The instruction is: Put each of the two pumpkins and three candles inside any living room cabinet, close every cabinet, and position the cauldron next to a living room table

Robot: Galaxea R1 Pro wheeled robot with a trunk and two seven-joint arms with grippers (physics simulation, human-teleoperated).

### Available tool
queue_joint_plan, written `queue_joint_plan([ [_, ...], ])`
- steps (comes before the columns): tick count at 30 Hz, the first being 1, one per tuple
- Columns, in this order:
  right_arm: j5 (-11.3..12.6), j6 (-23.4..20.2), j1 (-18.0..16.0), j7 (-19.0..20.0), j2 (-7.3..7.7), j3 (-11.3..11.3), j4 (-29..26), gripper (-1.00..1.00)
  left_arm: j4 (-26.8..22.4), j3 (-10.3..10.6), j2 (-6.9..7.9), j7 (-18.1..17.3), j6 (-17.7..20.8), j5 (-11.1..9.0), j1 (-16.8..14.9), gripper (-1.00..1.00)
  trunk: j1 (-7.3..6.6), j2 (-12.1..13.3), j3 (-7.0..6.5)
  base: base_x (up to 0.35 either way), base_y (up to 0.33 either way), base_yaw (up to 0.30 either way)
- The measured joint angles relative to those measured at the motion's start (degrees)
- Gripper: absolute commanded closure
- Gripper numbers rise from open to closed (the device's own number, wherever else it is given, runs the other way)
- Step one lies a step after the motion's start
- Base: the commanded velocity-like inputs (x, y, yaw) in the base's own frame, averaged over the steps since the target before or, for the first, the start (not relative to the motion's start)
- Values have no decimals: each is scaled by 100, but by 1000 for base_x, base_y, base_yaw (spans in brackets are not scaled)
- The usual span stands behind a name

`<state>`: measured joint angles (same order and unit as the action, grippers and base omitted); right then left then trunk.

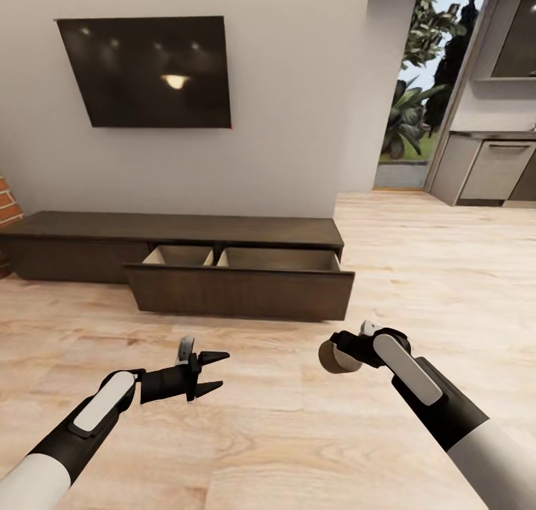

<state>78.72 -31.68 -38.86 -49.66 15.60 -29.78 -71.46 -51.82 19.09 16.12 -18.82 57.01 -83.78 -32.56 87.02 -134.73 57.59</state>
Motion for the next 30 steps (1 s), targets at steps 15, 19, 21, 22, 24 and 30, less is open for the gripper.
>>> queue_joint_plan([
  [15,-27,15,-1,-1,8,-7,-53,100,-52,17,-3,5,0,0,0,-100,0,0,38,233,257,-170],
  [19,-58,27,0,48,1,-16,-96,100,-60,18,-2,6,0,0,0,-100,0,0,39,245,223,-5],
  [21,-64,27,0,62,0,-22,-96,100,-61,18,-4,7,0,-1,0,-100,0,0,39,245,186,-1],
  [22,-67,26,-1,65,0,-24,-89,100,-61,18,-6,6,-1,-1,0,-100,0,0,39,245,165,0],
  [24,-68,23,-2,67,-1,-28,-52,100,-61,18,-8,7,-1,-1,0,-100,0,0,39,245,142,0],
  [30,-11,31,-4,127,-3,-15,-12,100,-60,26,-9,5,-2,-2,0,-100,0,0,39,245,41,0],
])
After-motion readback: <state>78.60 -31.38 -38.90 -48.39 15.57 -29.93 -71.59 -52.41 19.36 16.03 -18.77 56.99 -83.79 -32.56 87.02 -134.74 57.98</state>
